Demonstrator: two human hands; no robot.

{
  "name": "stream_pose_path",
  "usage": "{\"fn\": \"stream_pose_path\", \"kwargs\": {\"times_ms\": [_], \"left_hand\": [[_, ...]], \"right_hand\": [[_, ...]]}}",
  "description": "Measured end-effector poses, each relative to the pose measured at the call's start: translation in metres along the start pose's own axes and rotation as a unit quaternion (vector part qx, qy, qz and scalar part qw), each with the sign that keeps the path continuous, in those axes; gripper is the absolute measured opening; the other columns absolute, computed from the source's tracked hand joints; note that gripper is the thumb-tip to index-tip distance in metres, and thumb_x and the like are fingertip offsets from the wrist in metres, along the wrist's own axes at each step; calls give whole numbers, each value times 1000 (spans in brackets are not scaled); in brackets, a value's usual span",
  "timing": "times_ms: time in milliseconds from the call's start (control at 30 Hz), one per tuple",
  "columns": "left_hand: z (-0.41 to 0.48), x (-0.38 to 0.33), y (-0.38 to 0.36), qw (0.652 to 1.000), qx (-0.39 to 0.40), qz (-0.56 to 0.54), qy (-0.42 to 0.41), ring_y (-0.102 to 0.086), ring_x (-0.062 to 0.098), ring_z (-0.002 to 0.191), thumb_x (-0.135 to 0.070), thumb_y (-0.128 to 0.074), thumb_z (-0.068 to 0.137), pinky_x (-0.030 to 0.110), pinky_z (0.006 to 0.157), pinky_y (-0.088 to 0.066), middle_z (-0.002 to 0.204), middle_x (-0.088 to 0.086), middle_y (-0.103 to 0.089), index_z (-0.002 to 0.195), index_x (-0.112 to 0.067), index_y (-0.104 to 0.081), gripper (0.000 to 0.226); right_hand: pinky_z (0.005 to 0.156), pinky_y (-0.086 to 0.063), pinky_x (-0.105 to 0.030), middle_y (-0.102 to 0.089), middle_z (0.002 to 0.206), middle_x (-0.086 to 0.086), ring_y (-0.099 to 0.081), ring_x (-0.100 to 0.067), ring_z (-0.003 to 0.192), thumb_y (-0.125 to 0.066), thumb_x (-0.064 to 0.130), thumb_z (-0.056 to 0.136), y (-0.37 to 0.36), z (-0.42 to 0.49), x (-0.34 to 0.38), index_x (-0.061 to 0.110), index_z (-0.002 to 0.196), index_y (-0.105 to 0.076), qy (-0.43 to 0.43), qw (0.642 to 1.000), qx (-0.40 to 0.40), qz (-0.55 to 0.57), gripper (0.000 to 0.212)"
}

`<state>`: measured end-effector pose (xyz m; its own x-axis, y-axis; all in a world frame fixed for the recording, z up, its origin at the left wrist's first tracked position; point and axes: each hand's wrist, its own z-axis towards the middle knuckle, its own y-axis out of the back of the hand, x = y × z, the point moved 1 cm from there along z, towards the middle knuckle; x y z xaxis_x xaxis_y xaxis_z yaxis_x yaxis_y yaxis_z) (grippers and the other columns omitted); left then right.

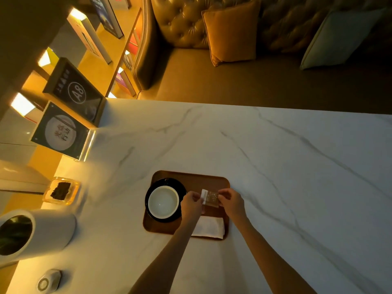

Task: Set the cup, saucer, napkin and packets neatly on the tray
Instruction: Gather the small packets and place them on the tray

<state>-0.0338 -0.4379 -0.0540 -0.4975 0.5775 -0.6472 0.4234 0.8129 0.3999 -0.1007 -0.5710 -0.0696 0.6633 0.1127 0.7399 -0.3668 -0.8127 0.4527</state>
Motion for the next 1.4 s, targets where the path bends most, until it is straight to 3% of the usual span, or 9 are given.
{"fn": "stream_pose_path", "kwargs": {"times_ms": [233, 400, 600, 667, 733, 833, 967, 1200, 1400], "left_hand": [[16, 7, -15, 994, -40, 94, -50, -65, 15, 82, -12, -62, 92, 32, 74, -59, 91, 0, -65, 92, -19, -60, 7], [18, 13, -19, 986, -43, 137, -89, -58, 7, 82, -15, -59, 94, 13, 64, -43, 96, -1, -62, 97, -17, -58, 4], [15, 10, -15, 973, -26, 199, -117, -60, 11, 84, -20, -57, 96, 20, 67, -49, 103, 2, -60, 107, -15, -52, 13], [12, 9, -12, 955, -22, 253, -156, -60, 12, 86, -15, -58, 95, 22, 68, -53, 110, 3, -56, 110, -14, -50, 18], [11, 11, -10, 922, 1, 316, -223, -56, 14, 103, -8, -59, 92, 24, 83, -54, 123, 3, -51, 117, -15, -50, 28], [14, 15, -8, 863, 45, 398, -308, -38, 23, 133, -9, -61, 91, 30, 105, -42, 147, 4, -36, 131, -17, -45, 44], [24, 15, -6, 832, 83, 436, -332, -28, 27, 139, -2, -61, 88, 36, 107, -41, 156, 0, -29, 137, -20, -40, 57], [31, 19, -6, 832, 90, 423, -346, -36, 24, 134, -2, -64, 87, 34, 101, -46, 149, -1, -38, 135, -21, -42, 56], [32, 22, -6, 836, 86, 408, -358, -36, 24, 135, 0, -64, 87, 31, 105, -46, 147, 2, -42, 136, -17, -43, 56]], "right_hand": [[70, -47, -11, -71, 102, -8, -63, -12, 89, -61, 10, 90, -10, 13, -5, 8, 106, -65, 26, 998, -20, -54, 17], [81, -55, -25, -70, 104, -8, -65, -17, 95, -59, 13, 92, -15, 15, -6, 11, 107, -64, 42, 997, -34, -61, 16], [87, -56, -31, -67, 108, -5, -64, -17, 99, -57, 20, 94, -12, 13, -9, 14, 115, -60, 66, 993, -41, -87, 22], [85, -56, -27, -64, 109, -1, -62, -13, 98, -58, 20, 93, -8, 10, -10, 18, 113, -58, 101, 987, -36, -116, 20], [88, -52, -21, -61, 115, 0, -60, -13, 104, -59, 20, 92, -5, 7, -12, 20, 111, -56, 163, 971, -1, -174, 20], [98, -49, -26, -54, 136, -1, -53, -16, 123, -64, 23, 89, -3, 5, -14, 18, 121, -55, 231, 934, 62, -266, 34], [105, -46, -30, -52, 140, -1, -49, -18, 130, -68, 24, 86, -6, 5, -14, 18, 124, -55, 257, 907, 78, -323, 41], [98, -51, -33, -60, 131, -7, -55, -23, 123, -68, 20, 85, -11, 5, -15, 13, 118, -60, 272, 905, 36, -324, 34], [104, -45, -31, -55, 135, -9, -49, -23, 128, -62, 17, 89, -14, 6, -17, 10, 122, -57, 260, 917, 51, -297, 34]]}}
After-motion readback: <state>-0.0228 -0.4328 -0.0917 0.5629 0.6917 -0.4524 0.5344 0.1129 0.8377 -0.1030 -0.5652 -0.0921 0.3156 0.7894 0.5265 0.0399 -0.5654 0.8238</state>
